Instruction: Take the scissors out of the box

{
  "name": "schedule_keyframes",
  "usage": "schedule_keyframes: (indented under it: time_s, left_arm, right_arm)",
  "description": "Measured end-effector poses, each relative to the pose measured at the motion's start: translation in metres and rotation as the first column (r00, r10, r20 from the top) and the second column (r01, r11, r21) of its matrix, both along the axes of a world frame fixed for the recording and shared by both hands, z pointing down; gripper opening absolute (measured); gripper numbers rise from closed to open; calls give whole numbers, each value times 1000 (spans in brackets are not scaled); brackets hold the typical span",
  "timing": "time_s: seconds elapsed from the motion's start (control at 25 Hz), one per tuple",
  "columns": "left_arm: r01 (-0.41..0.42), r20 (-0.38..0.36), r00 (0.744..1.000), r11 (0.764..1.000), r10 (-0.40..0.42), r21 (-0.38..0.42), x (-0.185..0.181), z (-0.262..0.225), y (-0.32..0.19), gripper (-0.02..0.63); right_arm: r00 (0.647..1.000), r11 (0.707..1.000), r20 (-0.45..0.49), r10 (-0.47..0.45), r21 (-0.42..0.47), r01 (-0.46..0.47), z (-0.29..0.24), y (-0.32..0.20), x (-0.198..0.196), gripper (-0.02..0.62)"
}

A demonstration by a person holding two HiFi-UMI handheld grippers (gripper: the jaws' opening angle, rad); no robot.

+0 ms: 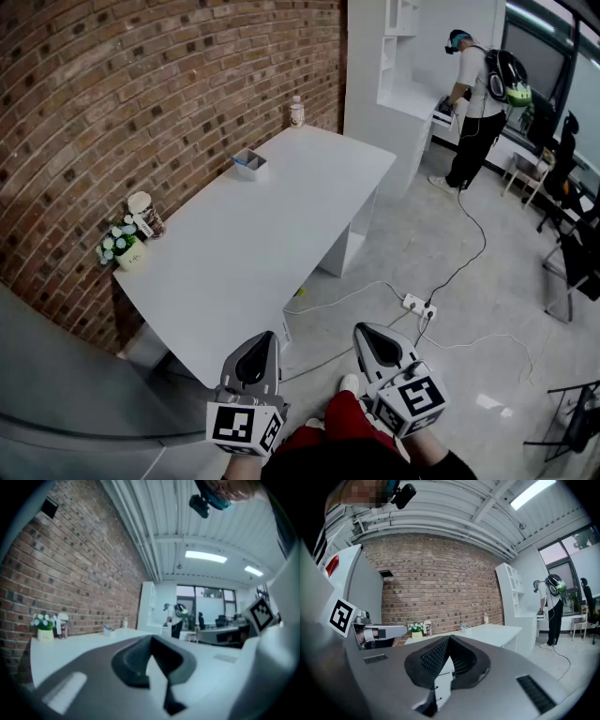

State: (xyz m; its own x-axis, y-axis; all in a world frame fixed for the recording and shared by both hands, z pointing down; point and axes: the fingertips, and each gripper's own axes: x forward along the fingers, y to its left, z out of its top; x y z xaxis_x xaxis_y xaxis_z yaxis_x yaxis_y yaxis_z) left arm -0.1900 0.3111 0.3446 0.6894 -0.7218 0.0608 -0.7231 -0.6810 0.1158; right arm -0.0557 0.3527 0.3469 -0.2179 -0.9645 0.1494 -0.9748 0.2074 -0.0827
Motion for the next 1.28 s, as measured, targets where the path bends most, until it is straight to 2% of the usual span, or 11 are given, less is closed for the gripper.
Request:
schedule_keyframes:
  time_s: [0.2,0.36,0.64,0.96,1.28]
  left_arm:
    - [1,28,1000,1000,-1,3,7,4,-12,3]
    - [26,36,999,999,-25,-22,11,12,-26,3]
    - [57,43,998,995,-54,-77,29,27,-67,3]
    - [136,59,990,985,-130,-102,58,38,-131,3]
    - [180,83,982,980,-172,-90,93,34,-171,3]
  right_arm:
    - [1000,1000,20,-19,4,18,0,-11,10,8]
    - [997,999,65,-46,12,45,0,-26,19,8]
    - [995,998,79,-61,-14,62,8,-68,51,9]
    - [994,998,88,-60,-20,62,11,-124,106,9]
    - [994,999,102,-43,-16,45,10,-161,162,9]
